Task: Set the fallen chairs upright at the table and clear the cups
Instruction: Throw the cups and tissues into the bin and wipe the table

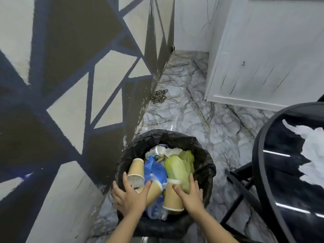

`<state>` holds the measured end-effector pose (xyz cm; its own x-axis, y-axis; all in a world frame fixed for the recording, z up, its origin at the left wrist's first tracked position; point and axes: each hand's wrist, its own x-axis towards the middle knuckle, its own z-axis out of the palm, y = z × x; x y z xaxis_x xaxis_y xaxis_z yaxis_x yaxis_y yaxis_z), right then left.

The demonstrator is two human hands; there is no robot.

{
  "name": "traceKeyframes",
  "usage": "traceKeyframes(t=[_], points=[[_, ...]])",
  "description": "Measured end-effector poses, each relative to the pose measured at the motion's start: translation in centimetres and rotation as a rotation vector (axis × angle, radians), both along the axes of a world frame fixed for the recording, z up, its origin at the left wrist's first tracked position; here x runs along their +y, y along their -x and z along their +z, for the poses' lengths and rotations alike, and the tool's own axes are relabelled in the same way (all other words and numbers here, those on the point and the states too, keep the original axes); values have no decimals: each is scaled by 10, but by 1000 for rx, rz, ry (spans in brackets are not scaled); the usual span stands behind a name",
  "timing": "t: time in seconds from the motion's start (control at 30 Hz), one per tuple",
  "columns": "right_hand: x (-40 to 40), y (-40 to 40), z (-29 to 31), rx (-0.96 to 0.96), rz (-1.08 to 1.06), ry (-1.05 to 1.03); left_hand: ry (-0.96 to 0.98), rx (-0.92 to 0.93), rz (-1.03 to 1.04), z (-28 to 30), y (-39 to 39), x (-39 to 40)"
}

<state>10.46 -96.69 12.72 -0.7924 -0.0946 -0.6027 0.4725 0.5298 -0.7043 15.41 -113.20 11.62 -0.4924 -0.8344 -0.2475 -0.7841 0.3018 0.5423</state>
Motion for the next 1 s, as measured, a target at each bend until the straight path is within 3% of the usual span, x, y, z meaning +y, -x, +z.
traceKeyframes(t=[0.1,0.23,0.4,0.53,0.7,0.83,1.0], points=[[5,2,25,122,51,46,-40,37,-107,16,10,12],[26,24,101,361,117,110,-84,170,-355,77,61,49],[98,53,206,603,17,126,-81,332,-725,173,125,129],[182,54,257,765,-141,6,-85,425,-1014,223,146,202],[291,38,278,783,-377,-189,-94,449,-1207,249,149,282],[354,22,276,689,-514,-304,-71,404,-1310,249,150,327],[387,7,259,541,-535,-407,41,261,-1385,233,148,358]])
